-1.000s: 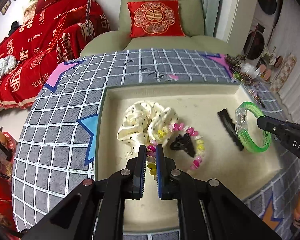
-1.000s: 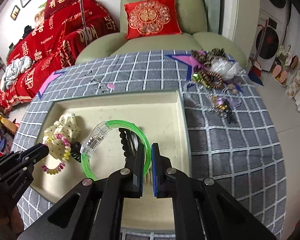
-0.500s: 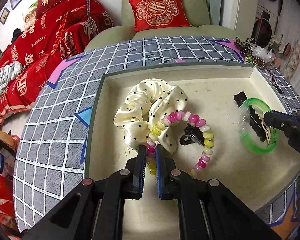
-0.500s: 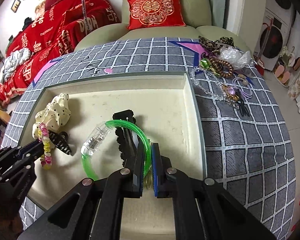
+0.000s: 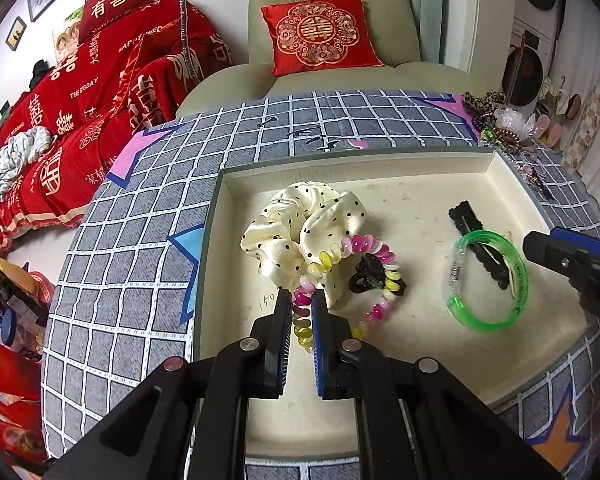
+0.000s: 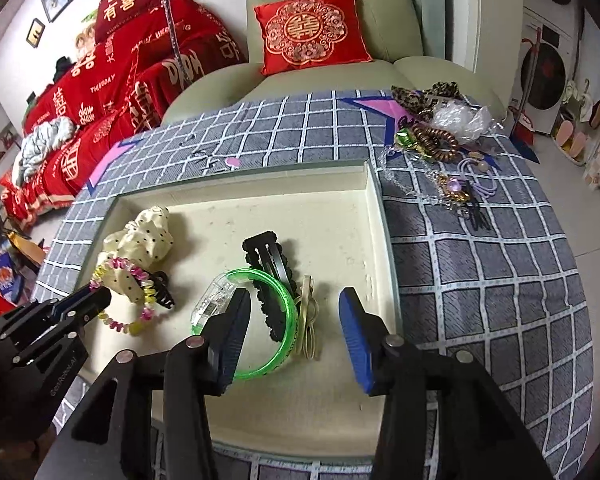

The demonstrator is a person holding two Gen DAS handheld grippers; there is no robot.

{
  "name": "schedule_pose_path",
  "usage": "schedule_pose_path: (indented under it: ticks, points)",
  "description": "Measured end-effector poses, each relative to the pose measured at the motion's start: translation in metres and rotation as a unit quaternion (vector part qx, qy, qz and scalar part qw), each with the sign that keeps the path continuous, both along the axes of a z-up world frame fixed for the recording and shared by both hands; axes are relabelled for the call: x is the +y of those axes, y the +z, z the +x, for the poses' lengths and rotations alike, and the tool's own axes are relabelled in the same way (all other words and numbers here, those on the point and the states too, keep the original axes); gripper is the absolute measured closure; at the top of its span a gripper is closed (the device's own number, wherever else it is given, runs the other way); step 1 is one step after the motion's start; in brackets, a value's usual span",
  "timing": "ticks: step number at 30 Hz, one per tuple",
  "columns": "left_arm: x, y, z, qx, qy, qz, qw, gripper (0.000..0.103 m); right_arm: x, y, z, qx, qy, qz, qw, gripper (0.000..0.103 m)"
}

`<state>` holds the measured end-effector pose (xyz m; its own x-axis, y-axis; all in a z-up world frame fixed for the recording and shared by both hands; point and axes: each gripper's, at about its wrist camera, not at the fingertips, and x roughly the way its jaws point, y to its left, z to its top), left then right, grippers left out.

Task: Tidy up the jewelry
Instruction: 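Carry the beaded bracelet and green bangle into the tray and open both tools, then withdraw both tools from the tray toward the rope bracelet and silver clip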

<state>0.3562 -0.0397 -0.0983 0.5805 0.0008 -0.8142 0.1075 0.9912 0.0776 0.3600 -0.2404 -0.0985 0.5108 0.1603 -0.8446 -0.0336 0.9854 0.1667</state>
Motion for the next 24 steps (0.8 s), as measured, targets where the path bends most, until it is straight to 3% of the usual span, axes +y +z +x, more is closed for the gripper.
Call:
schedule_pose_path:
  ticks: [2,3,4,5,10,16,19,24]
  points:
    - [0.001,0.002,-0.004,0.0,0.001,0.0,1.0,0.08,-0.001,0.004,-0.006,0.0,0.001,0.007,1.0,0.053]
    - [0.003,0.004,-0.007,-0.002,0.002,-0.003,1.0,0.041,-0.001,0.006,-0.009,0.0,0.001,0.009,1.0,0.052]
    - [0.004,0.005,-0.01,-0.004,0.006,-0.004,1.0,0.014,-0.001,0.008,-0.012,0.001,0.002,0.012,1.0,0.047]
    - [0.006,0.009,-0.015,-0.016,0.015,-0.003,0.9998,0.0,-0.001,0.01,-0.017,0.0,0.003,0.013,1.0,0.04]
    - [0.006,0.02,-0.032,-0.02,0.008,-0.014,0.9997,0.0,0.0,0.018,-0.036,-0.007,0.006,0.019,1.0,0.022]
    - [0.01,0.034,-0.064,-0.031,0.0,-0.017,0.9994,0.0,-0.006,0.025,-0.061,-0.003,0.0,0.046,0.999,0.016]
    - [0.014,0.039,-0.082,-0.033,-0.001,-0.019,0.9993,0.0,-0.007,0.028,-0.075,-0.007,-0.002,0.044,0.999,0.0]
    - [0.019,0.04,-0.118,-0.032,-0.013,-0.024,0.9991,0.0,-0.009,0.034,-0.103,-0.019,-0.006,0.055,0.998,0.0]
